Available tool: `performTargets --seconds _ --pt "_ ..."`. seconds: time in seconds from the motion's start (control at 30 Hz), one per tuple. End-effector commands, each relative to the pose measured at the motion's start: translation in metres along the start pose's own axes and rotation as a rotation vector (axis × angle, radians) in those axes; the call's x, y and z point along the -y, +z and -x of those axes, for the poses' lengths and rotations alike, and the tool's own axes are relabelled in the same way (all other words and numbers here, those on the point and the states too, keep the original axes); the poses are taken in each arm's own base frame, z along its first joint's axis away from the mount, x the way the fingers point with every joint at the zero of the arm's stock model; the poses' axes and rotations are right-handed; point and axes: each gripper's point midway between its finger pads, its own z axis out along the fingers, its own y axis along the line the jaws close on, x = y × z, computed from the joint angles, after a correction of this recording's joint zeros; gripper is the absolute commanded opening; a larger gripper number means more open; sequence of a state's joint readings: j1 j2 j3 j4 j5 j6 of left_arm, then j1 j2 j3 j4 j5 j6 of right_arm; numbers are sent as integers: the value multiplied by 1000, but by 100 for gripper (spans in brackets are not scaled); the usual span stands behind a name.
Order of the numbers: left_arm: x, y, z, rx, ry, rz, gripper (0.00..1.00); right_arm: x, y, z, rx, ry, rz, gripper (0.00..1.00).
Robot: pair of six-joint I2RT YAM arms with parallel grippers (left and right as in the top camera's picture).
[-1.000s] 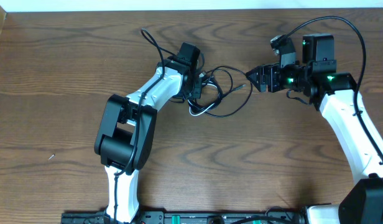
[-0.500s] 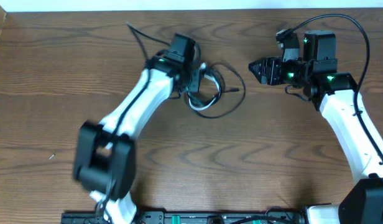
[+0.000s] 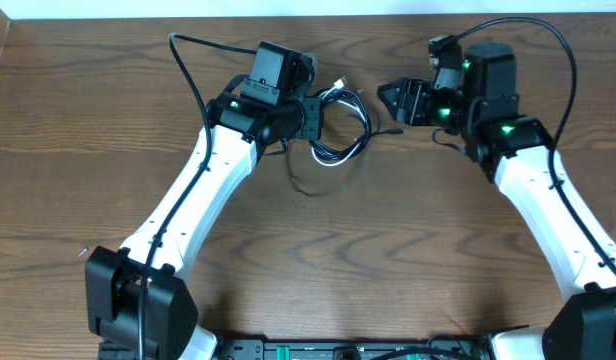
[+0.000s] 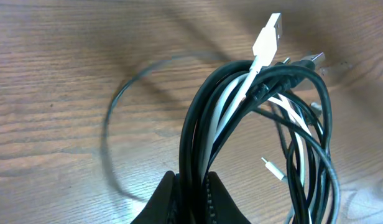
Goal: Untangle cables
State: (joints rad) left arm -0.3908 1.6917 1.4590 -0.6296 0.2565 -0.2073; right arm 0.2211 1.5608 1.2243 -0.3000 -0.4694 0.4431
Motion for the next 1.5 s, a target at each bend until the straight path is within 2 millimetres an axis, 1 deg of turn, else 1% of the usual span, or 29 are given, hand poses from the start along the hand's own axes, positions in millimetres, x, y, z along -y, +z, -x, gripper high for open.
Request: performTargets --seconds 0.0,0.07,0.17,0.33,0.47,0.57,0.63,0.8,0.93,1.0,1.1,1.17,1.33,1.47 --pt "4 -3 4 6 -7 -21 8 -2 6 1 17 84 -45 61" --pt "4 -2 4 5 -7 -21 7 -3 10 -3 2 81 -44 64" --pt "3 -2 4 7 -7 -13 7 -3 17 -15 -42 53 -46 64" --pt "-10 -3 8 30 -8 66 8 2 22 -37 -130 52 -53 63" --pt "-31 -2 13 59 -11 181 7 3 21 -46 -165 68 -58 61" --pt "-49 0 14 80 -73 280 8 -4 22 -51 -189 67 -27 61" --pt "-56 4 13 83 -121 313 7 -10 23 -55 -200 65 -15 61" --pt "-56 11 17 102 -172 306 7 -21 36 -73 -245 92 -17 59" --pt "-55 11 23 125 -171 298 7 -25 57 -98 -313 132 -21 59" --pt "-54 10 24 129 -171 296 7 -30 69 -111 -351 133 2 58" --pt "-54 10 24 129 -171 296 8 -41 83 -125 -389 121 57 58" --pt "-55 11 23 128 -171 297 8 -42 90 -133 -406 131 55 58" --pt "-54 10 23 128 -171 296 7 -42 102 -144 -418 117 53 57" --pt "-54 11 23 128 -171 296 8 -34 107 -141 -384 100 -1 54"
